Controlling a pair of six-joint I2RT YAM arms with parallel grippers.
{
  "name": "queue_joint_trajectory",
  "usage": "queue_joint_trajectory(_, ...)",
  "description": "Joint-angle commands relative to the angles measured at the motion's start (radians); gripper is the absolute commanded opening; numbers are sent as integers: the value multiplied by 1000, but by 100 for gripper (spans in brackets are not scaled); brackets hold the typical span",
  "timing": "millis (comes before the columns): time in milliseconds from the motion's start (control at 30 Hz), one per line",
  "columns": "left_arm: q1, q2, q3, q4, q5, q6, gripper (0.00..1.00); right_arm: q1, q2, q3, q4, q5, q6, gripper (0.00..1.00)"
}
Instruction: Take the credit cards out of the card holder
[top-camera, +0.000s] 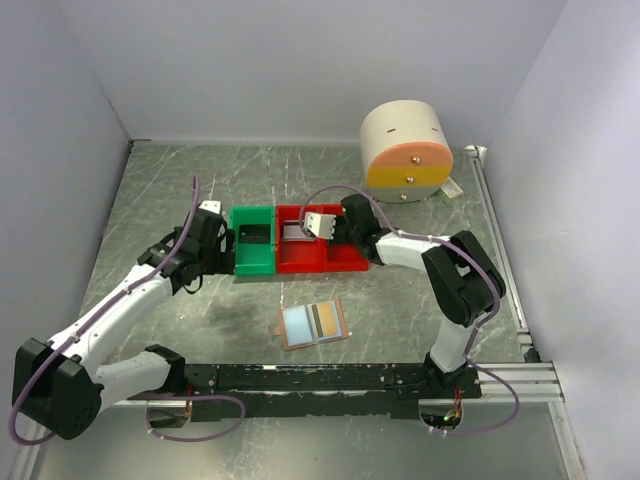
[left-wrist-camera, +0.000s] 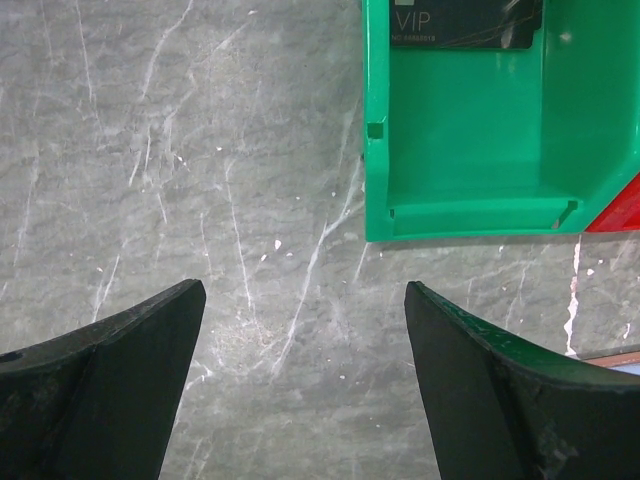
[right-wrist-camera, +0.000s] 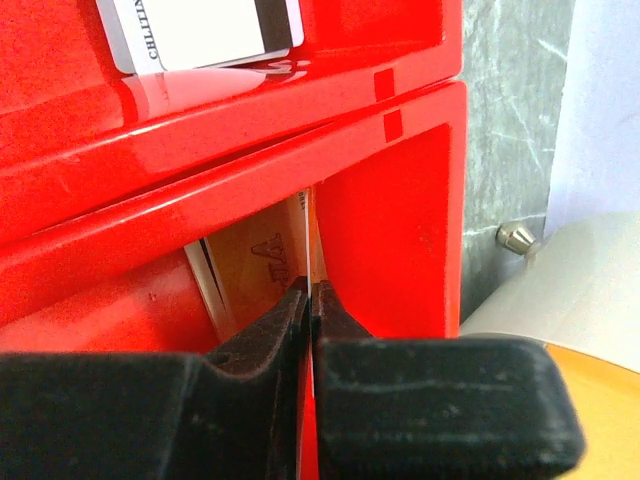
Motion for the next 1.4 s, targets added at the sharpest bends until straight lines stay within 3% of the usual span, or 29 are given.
queue_joint_trajectory(0, 5, 9, 35, -8, -24, -2, 93, 4, 22, 23, 17, 9, -12, 5)
queue_joint_trajectory(200, 5, 27, 37, -10, -23, -2, 92, 12, 14, 21, -15, 9, 1, 18)
queue_joint_trajectory(467, 5, 32, 37, -8, -12, -2, 92, 15, -18, 9, -85, -23, 39, 26)
queue_joint_trajectory(567, 5, 34, 36, -7, -4, 0, 91, 15, -17, 12, -93, -18, 51, 36)
queue_joint_trajectory(1033, 5, 33, 36, -3, 14, 4, 91, 16, -62, 4, -18, 14, 146, 41)
queue_joint_trajectory(1167, 5, 37, 36, -2, 25, 6, 91, 15, -157, -33, 53, -2, 250, 43)
queue_joint_trajectory(1367, 5, 30, 34, 4, 51, 7, 91, 17, -358, -150, 193, 48, 579, 47)
